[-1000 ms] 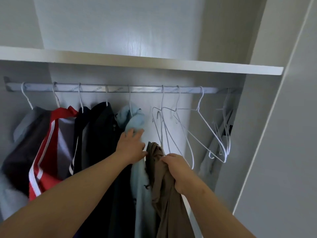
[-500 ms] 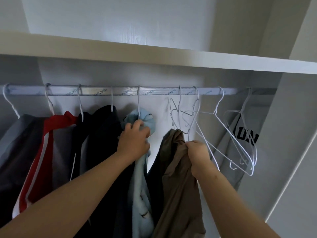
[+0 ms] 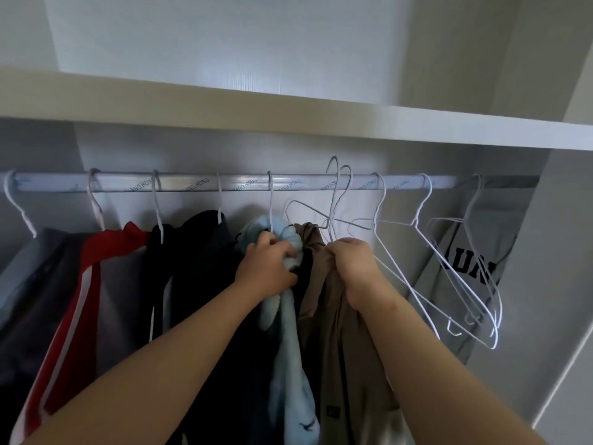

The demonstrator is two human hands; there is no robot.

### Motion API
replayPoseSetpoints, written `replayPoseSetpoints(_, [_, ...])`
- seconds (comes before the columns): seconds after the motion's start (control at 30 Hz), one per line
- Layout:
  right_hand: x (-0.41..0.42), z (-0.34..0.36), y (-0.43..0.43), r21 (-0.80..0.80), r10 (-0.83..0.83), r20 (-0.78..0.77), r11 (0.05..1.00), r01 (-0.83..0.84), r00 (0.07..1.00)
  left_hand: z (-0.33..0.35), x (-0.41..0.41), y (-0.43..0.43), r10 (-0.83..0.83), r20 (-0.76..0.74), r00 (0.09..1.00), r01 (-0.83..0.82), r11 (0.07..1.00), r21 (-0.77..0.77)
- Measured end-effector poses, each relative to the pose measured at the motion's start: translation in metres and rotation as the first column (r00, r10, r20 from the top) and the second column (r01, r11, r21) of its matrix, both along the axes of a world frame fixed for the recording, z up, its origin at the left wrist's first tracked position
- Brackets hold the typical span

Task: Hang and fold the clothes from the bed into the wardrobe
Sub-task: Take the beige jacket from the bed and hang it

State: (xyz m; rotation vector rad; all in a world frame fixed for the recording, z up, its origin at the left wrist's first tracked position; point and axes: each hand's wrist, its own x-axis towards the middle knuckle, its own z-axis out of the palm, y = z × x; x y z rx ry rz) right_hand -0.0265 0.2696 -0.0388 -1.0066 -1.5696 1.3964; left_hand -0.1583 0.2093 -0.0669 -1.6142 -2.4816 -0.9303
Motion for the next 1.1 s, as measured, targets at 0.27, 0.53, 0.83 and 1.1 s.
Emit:
replayPoseSetpoints(0.27, [-0.03, 0.003, 0.027, -0.016, 0.088, 0.103, 0.996, -0.087, 0.991, -0.001, -0.001, -0.002, 0.005, 0.0, 1.0, -0.005, 1.0, -0.021])
replayPoseSetpoints(0.53, [-0.04, 0.0, 0.045, 0.037, 0.029, 0.158, 0.999, -0.035, 0.987, -0.002, -0.002, 0.006, 0.023, 0.16, 0.987, -0.028, 0.999, 0.027])
replayPoseSetpoints(0.83, [-0.04, -0.022, 0.037, 0.075, 0.176, 0.177, 0.979, -0.191, 0.968, -0.008, -0.002, 0.004, 0.076, 0.094, 0.993, -0.082, 0.995, 0.056])
replayPoseSetpoints(1.1, [0.006, -0.047, 0.039, -0.035, 0.081, 0.121, 0.996, -0.077, 0.989, -0.02, 0.047, 0.011, 0.214, -0.268, 0.939, -0.135, 0.949, 0.284])
